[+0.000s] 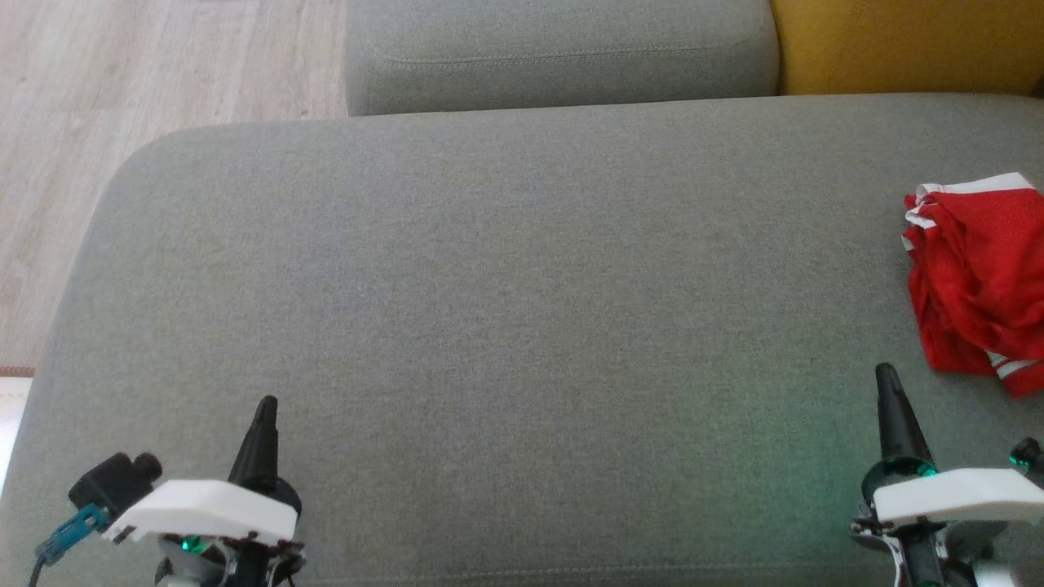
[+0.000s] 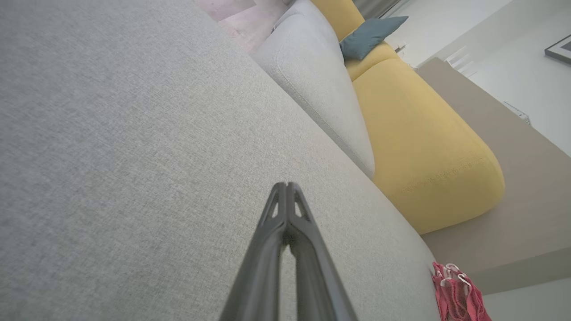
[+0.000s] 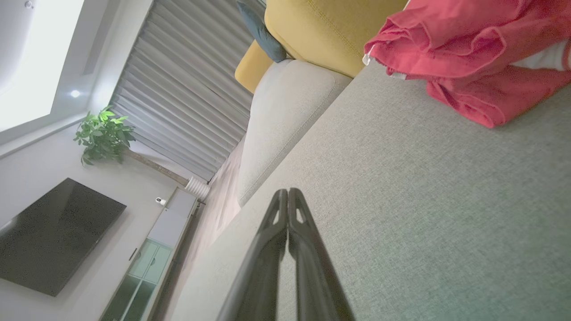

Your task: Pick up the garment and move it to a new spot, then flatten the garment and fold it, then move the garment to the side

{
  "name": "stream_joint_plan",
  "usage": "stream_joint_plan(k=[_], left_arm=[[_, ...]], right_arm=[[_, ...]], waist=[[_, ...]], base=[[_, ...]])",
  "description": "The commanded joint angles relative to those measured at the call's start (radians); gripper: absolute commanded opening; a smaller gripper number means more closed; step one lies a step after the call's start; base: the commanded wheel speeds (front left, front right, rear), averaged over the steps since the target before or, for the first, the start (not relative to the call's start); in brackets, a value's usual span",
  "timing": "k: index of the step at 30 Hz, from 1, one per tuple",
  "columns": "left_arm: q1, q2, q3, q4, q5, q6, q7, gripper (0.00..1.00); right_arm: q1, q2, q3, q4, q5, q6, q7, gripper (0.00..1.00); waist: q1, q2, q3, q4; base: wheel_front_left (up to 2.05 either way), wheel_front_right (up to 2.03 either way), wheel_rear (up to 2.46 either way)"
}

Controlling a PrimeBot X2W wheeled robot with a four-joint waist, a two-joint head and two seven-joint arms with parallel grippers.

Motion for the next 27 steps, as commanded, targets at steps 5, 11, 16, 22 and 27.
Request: stream_joint_plan(k=[5, 11, 16, 22, 27], left_arm=[[-0.061, 0.003, 0.051, -0.024, -0.076, -0.018, 0.016, 0.0], [-0.07, -0.003, 0.07, -0.018, -0.144, -0.032, 0.031, 0.0], [-0.076, -0.008, 0.085, -0.014, -0.2, -0.043, 0.044, 0.0], [-0.085, -0.014, 0.104, -0.008, -0.268, -0.056, 0.06, 0.0], [-0.092, -0.019, 0.12, -0.003, -0.324, -0.067, 0.073, 0.0]], right_arm=[[-0.069, -0.025, 0.003, -0.015, 0.082, 0.002, 0.005, 0.0], [-0.082, -0.025, 0.0, -0.001, 0.152, 0.002, 0.009, 0.0], [-0.092, -0.026, -0.003, 0.012, 0.21, 0.002, 0.012, 0.0], [-0.105, -0.026, -0.006, 0.027, 0.28, 0.002, 0.016, 0.0], [-0.116, -0.026, -0.009, 0.039, 0.338, 0.003, 0.019, 0.0]], waist=[[0.0, 0.0, 0.0, -0.001], [0.0, 0.0, 0.0, -0.001], [0.0, 0.0, 0.0, -0.002], [0.0, 0.0, 0.0, -0.003], [0.0, 0.0, -0.001, -0.003]], base=[[0.0, 0.0, 0.0], [0.0, 0.0, 0.0], [0.0, 0.0, 0.0], [0.0, 0.0, 0.0], [0.0, 0.0, 0.0]])
